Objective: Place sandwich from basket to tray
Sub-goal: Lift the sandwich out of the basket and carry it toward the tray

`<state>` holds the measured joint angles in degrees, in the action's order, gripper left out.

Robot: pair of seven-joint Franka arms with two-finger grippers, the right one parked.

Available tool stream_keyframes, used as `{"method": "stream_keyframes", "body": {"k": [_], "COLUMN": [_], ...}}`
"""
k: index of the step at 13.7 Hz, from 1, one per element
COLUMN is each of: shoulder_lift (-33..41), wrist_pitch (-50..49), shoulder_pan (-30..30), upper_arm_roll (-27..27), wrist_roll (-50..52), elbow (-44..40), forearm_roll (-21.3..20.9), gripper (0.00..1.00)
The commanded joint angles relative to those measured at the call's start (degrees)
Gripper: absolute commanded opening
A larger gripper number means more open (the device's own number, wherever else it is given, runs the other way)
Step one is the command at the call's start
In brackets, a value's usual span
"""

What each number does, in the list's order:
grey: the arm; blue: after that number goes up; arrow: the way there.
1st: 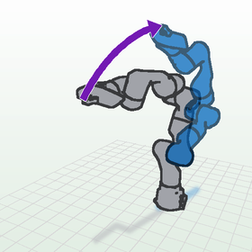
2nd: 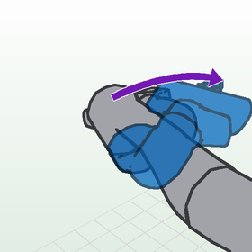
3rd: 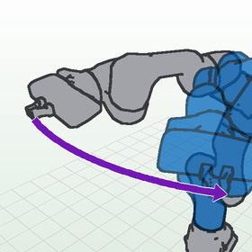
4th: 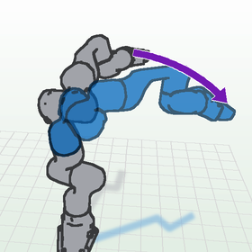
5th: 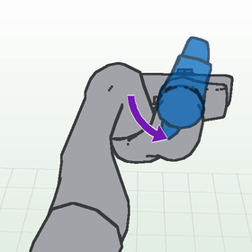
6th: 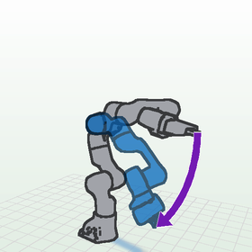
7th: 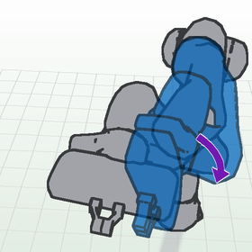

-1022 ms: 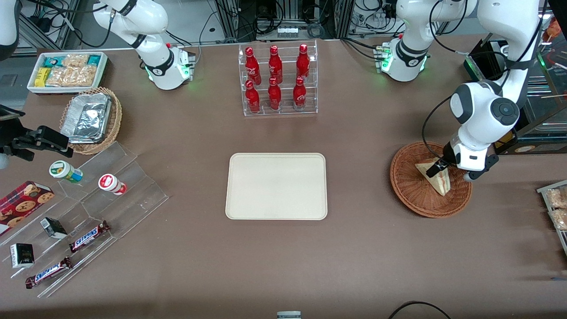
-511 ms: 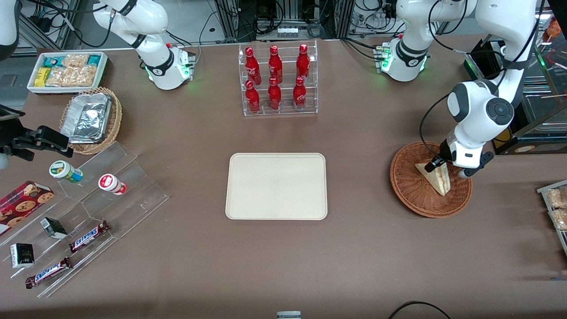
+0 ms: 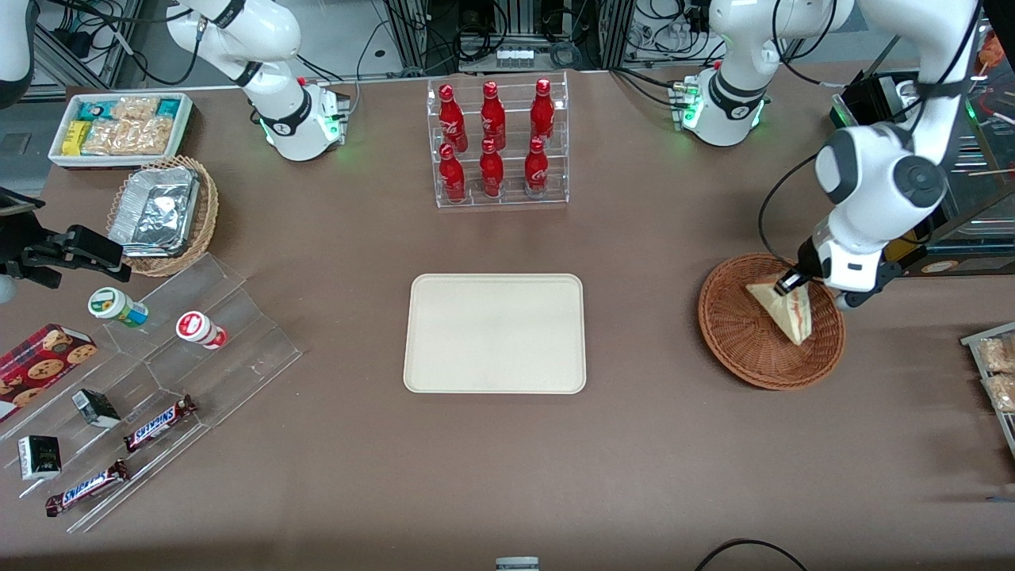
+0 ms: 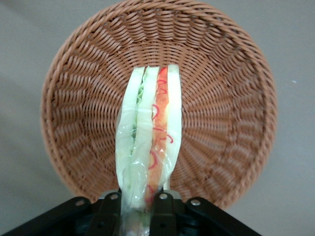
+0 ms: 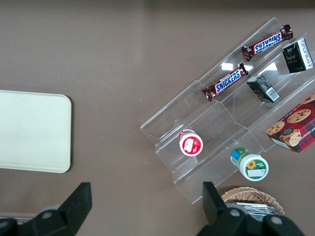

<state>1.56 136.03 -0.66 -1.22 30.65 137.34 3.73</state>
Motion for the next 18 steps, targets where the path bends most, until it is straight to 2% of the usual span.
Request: {"method": "stream_keyframes", "body": {"k": [1,5,8,12,15,18], "shoulder_lift": [5.8,7.6,7.7,6.4,1.2,-4.2], "wrist_pitch": [-12.0,-29.6,-37.6,-39.9,-39.9,-38.9], "shoulder_pan": [-0.5,-0.5,-0.6,-1.0,-1.2,-1.3], "upper_arm_roll": [1.9,6.0,10.4,18.9,26.2,32.3], "wrist_roll": [0.2,0.6,0.7,0.8,3.8,1.7], "elbow": [-5.1,-16.6,-23.7,-30.2,-36.8,-41.3], "forearm_roll": [-0.5,-2.4,-2.2,-1.4,-1.5,-2.4], "gripper": [0.11,0.12,0.12,0.12,0.13,0.13]}}
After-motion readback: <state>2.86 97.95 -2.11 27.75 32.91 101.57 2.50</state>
